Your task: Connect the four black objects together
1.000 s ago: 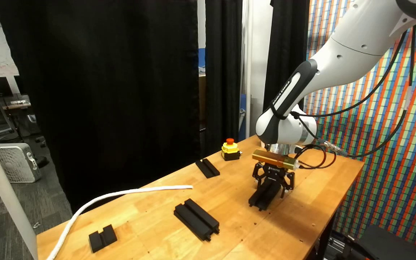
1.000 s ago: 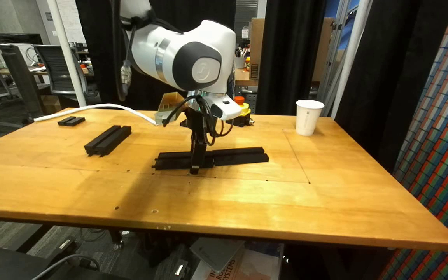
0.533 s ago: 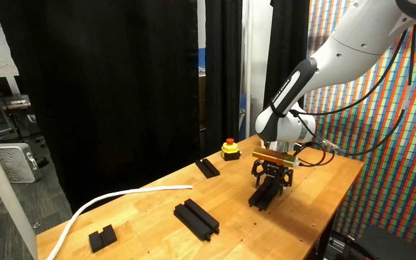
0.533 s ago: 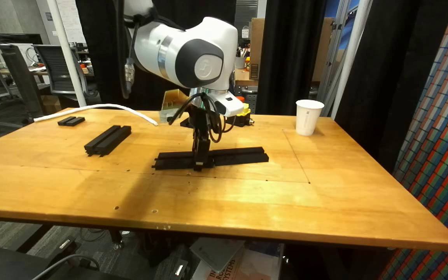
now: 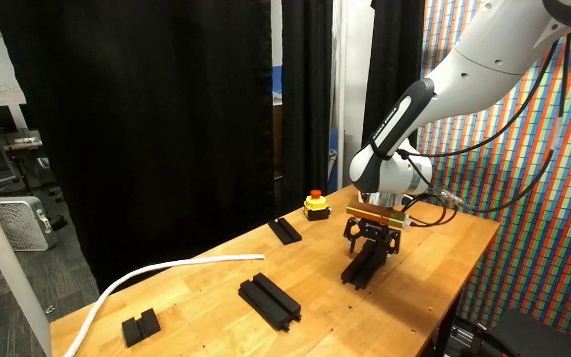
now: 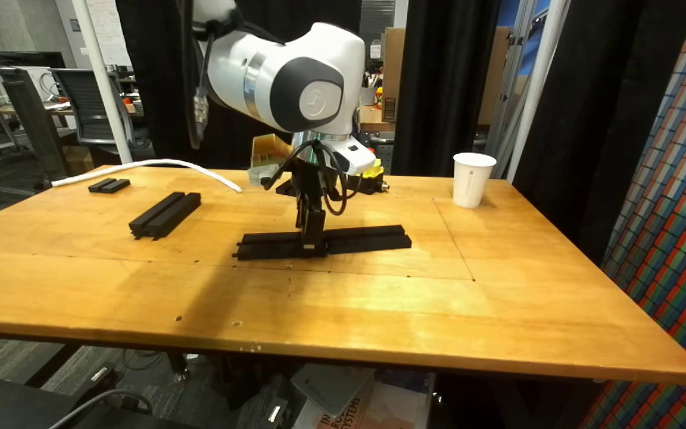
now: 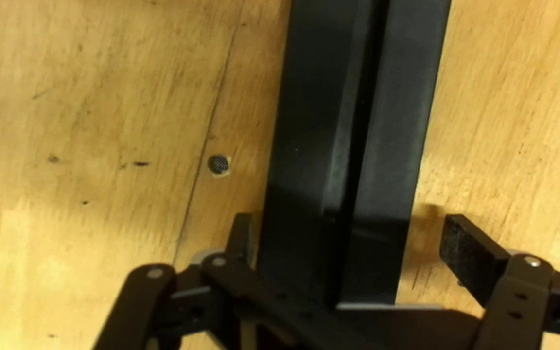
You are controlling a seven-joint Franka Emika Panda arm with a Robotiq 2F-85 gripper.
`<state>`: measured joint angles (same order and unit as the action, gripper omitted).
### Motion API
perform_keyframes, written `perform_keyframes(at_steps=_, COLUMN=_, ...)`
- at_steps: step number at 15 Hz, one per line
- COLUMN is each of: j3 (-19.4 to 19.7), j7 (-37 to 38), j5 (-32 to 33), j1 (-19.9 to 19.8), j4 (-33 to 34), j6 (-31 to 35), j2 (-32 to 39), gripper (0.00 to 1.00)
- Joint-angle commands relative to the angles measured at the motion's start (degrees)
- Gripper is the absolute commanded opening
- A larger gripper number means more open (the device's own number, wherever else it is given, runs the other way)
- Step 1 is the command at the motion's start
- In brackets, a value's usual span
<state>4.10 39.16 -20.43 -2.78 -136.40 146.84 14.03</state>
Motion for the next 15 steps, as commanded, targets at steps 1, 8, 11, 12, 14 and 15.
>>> perform_keyframes(at_steps=1, j3=0.09, j7=-1.95, j5=-1.04, j1=-0.21, j4=0.97, j6=0.66, j2=0.14, gripper=1.00)
perform_keyframes(at_steps=8, j3=-0.10, j7=-3.28, j5=-1.75, j1=-0.46, j4=1.60, j6=1.84, j2=0.40, gripper=1.00)
perform_keyframes(at_steps=11, j3=-0.13, j7=-3.90, j5=-2.03, j1=-0.62, j4=1.93, j6=1.88, j2=0.54, gripper=1.00)
perform_keyframes(at_steps=12, j3=-0.14, j7=-4.14, j5=-2.13, j1=-0.68, j4=1.94, j6=1.90, j2=0.51, gripper=1.00)
perform_keyframes(at_steps=14, j3=-0.10, j7=-4.15, j5=-2.11, j1=-0.65, j4=1.82, j6=1.85, j2=0.38, gripper=1.00)
perform_keyframes(at_steps=15, j3=0.01, j7=-3.60, j5=-1.72, j1=-0.45, j4=1.69, j6=1.38, j2=-0.07, gripper=1.00)
